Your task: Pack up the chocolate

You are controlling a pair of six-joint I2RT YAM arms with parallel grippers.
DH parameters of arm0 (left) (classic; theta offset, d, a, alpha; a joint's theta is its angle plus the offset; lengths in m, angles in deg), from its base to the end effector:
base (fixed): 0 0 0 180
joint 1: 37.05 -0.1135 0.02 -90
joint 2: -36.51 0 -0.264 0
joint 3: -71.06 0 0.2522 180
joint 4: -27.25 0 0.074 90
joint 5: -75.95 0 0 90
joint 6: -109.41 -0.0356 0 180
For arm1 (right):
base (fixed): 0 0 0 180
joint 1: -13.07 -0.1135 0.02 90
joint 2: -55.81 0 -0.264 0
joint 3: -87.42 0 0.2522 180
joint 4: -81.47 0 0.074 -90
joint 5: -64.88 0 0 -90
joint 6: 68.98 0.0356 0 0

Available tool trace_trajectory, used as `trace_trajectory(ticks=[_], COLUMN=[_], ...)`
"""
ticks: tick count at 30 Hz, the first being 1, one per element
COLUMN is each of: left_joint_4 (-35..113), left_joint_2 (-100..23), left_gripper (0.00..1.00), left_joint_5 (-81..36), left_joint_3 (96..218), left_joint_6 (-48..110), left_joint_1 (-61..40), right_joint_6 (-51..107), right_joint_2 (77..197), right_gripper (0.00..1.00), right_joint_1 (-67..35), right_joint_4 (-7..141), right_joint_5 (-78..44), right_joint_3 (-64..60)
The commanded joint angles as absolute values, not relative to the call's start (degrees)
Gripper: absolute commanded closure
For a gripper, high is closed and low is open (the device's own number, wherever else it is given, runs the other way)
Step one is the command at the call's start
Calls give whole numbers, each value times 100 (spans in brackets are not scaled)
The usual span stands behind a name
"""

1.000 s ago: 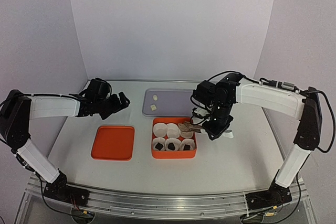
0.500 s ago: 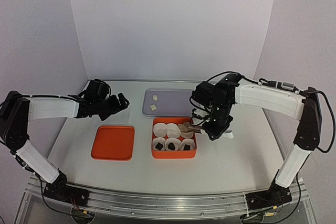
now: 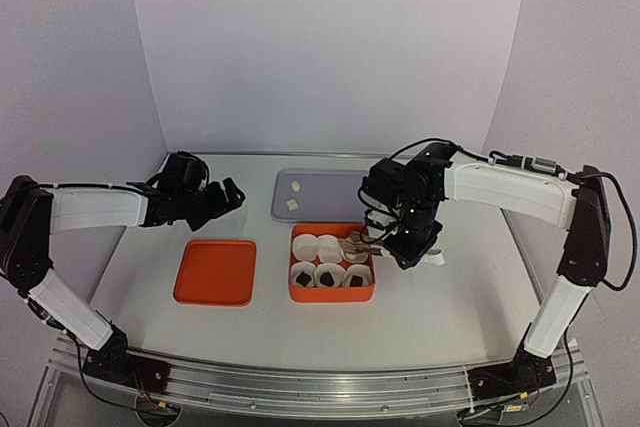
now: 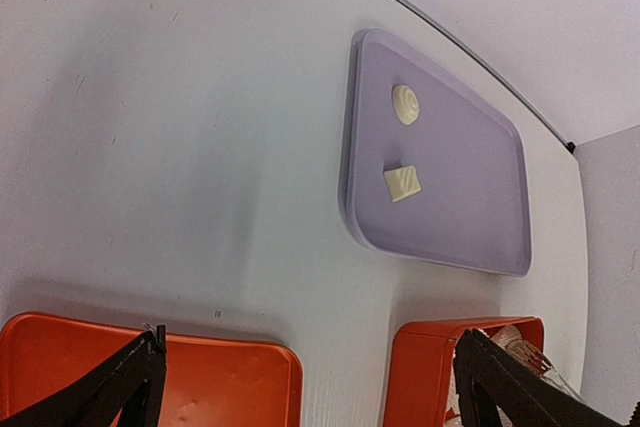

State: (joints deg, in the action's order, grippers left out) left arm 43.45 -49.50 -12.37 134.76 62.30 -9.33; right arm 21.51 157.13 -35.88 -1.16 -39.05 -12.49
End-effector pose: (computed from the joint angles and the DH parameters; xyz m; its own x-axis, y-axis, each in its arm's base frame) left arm 0.2844 -0.1483 0.2129 -0.7065 -0.3973 -0.5857 -0.0494 0.8532 -0.5192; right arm 0.2266 0.2472 0.2582 -0.6593 -0.7444 -0.1059 -0.7099 0.6626 -0.2385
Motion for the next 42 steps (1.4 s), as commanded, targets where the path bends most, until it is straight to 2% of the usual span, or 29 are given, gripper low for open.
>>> trace_trajectory(ticks=[1, 10, 19, 24, 29, 36, 42], left_joint_4=[4215, 4198, 4211, 4244, 4314, 4415, 4499], left_joint_2=[-4693, -4637, -4570, -4512, -4475, -4450, -4417], left_gripper=[0, 0, 0, 0, 0, 0, 0], left_joint_5=[-1141, -1141, -1133, -1106, -1041, -937, -896], left_joint_3=[13437, 13394, 13383, 13378, 13410, 13418, 13411], left_joint_6=[6173, 6190, 6195, 6201, 6193, 6180, 6180], left_joint_1=[-910, -909, -913, -911, -910, -915, -919], right_joint_6=[2222, 2171, 1897, 1778, 1800, 1978, 1773], right_joint_2=[15741, 15619, 15125, 15225, 15932, 17729, 18706], right_gripper=[70, 69, 70, 70, 70, 70, 68], right_joint_1=[-3637, -3668, -3679, -3678, -3675, -3664, -3631], right_joint_4=[-278, -297, -287, -192, -16, -20, -21], right_joint_5=[-4139, -4151, -3324, -3160, -3251, -3525, -3605], right_joint_3=[-1485, -1557, -1856, -2293, -3233, -5161, -6295])
